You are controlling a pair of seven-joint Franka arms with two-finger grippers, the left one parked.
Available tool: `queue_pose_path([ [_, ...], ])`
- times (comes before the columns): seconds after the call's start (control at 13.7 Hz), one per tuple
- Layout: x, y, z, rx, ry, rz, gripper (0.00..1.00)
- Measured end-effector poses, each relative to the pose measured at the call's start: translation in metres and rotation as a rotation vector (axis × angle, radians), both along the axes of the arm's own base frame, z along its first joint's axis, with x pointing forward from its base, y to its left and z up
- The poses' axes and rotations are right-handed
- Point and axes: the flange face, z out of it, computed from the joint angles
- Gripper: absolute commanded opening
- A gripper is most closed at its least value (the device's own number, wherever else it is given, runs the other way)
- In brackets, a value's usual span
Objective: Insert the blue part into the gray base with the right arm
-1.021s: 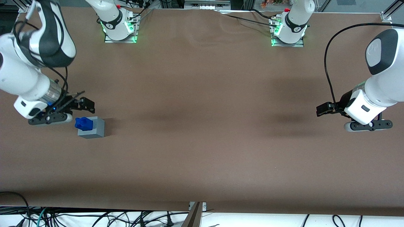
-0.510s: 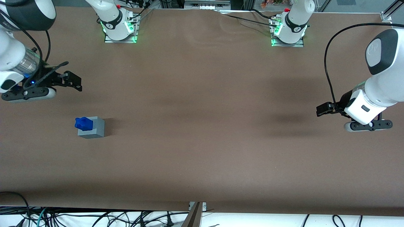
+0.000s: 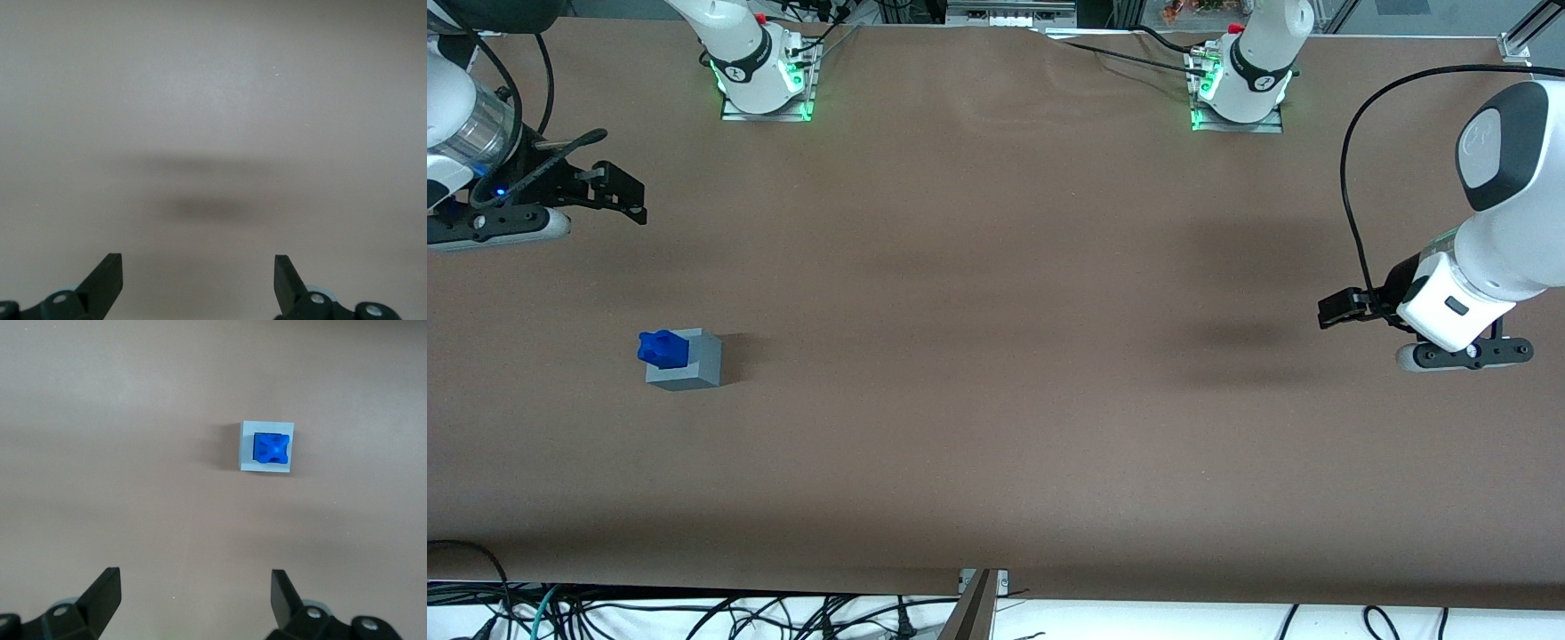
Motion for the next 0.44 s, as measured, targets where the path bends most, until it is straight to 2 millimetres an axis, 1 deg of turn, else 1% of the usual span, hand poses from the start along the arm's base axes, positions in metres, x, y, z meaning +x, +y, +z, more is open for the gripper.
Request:
queue_pose_path([
  [0.15,0.0009,-0.0049,-0.0014,0.0,0.002,-0.003,0.99],
  [0.44,0.0019,-0.0051,0.0004,0.001,-0.003,-0.003,0.99],
])
